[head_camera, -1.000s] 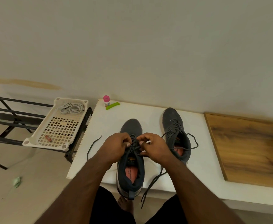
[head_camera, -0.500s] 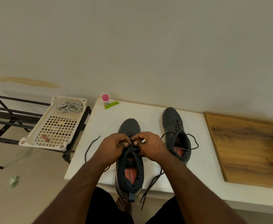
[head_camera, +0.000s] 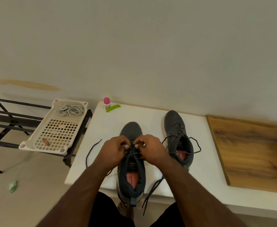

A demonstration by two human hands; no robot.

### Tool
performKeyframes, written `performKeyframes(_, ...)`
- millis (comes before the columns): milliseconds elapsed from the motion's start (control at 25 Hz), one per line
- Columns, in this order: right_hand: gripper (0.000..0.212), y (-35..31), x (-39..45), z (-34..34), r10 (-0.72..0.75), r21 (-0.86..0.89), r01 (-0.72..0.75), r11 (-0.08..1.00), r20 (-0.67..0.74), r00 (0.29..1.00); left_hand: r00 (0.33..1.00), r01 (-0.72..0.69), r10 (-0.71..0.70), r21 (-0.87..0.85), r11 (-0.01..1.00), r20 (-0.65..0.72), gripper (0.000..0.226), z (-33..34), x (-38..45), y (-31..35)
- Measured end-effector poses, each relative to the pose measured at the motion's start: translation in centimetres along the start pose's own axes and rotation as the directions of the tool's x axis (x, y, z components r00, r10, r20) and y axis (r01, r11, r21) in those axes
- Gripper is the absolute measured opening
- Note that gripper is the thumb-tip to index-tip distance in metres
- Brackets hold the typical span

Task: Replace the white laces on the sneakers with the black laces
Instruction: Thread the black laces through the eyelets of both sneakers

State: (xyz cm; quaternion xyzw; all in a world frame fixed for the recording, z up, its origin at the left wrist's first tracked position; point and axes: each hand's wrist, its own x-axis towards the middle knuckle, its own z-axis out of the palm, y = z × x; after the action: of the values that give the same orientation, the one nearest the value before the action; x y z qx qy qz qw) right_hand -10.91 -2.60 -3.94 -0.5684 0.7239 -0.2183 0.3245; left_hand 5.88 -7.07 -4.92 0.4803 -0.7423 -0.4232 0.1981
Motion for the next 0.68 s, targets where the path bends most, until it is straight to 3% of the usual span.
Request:
performKeyframes(80,0.014,0.1,-0.1,0.2,0.01,-0.01,-0.011,1.0,-0.016,1.0,0.996,0.077,-0.082,-0.121,0.99,-0.036,0.019,0.2,0.1,-0.4)
performKeyframes(200,0.015,0.0,-0.1,0.1,0.008,0.004,-0.008,1.0,-0.012,1.0,0.998,0.063,-0.067,-0.179,0.982,-0.019,0.019,-0.1,0.0,-1.0)
performKeyframes(400,0.016,-0.3,0.3,0.0,-0.018,-0.188,0.019,0.982,0.01,1.0,1.0,0.02,-0.021,-0.147,0.989,-0.003,0.017,0.0,0.0,-1.2)
performKeyframes(560,0.018,0.5,0.4,0.1,0.052,-0.043,-0.054,0.998,-0.046,0.998,0.999,0.043,-0.046,-0.119,0.992,-0.023,0.016,0.1,-0.1,-1.2)
performKeyframes(680,0.025,0.4,1.2,0.0,0.001,-0.136,0.001,0.991,0.017,1.0,0.999,0.039,-0.042,-0.11,0.993,-0.02,0.016,0.2,-0.2,-1.2)
